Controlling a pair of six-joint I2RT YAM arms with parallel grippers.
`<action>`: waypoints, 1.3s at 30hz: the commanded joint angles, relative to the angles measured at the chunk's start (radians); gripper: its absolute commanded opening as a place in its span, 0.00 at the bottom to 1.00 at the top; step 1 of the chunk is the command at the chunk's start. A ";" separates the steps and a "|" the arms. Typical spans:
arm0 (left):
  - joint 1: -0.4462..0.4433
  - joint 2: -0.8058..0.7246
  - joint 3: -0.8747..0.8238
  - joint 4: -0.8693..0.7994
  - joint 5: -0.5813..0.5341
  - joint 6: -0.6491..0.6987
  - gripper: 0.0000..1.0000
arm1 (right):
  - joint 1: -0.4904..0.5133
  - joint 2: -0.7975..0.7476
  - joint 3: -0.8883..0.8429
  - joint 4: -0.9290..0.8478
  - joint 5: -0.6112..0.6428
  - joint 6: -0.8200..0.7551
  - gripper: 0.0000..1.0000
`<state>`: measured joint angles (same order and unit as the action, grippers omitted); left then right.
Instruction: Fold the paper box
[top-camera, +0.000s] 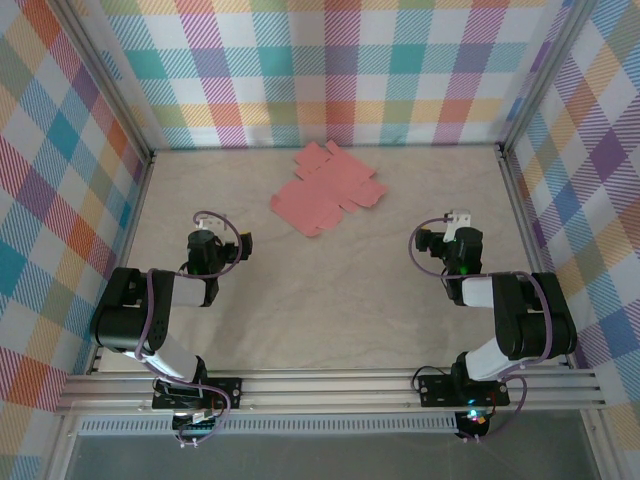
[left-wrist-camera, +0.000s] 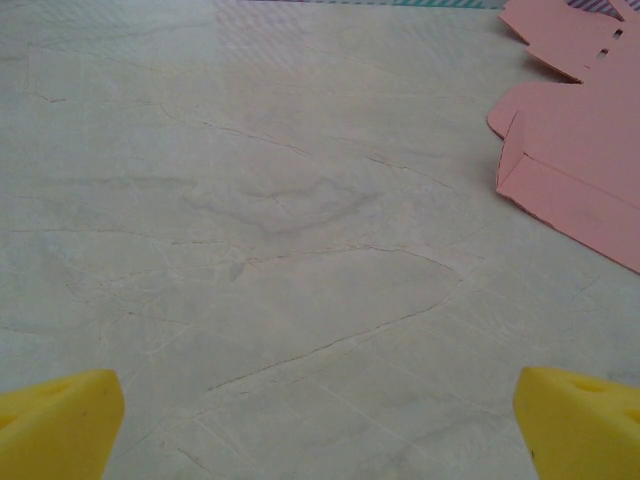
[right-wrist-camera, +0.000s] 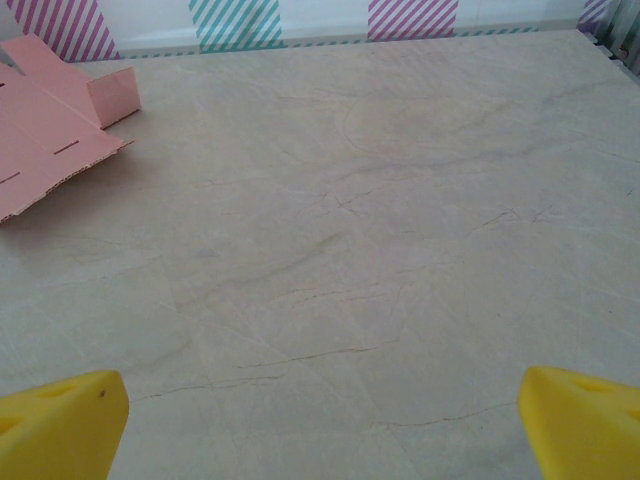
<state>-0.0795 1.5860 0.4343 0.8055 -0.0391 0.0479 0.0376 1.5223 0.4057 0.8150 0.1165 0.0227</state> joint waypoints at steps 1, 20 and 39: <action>0.016 -0.023 -0.009 -0.009 -0.005 -0.006 1.00 | -0.008 0.008 -0.004 0.030 0.002 0.015 1.00; -0.310 -0.492 0.020 -0.377 -0.004 0.092 1.00 | 0.042 -0.200 0.442 -0.758 -0.122 0.384 1.00; -0.513 -0.648 -0.068 -0.440 -0.109 -0.026 1.00 | 0.134 0.438 0.861 -0.787 -0.513 0.830 0.53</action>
<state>-0.5869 0.9916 0.3702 0.4110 -0.0921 0.0517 0.1688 1.9118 1.2072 0.0280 -0.3573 0.7860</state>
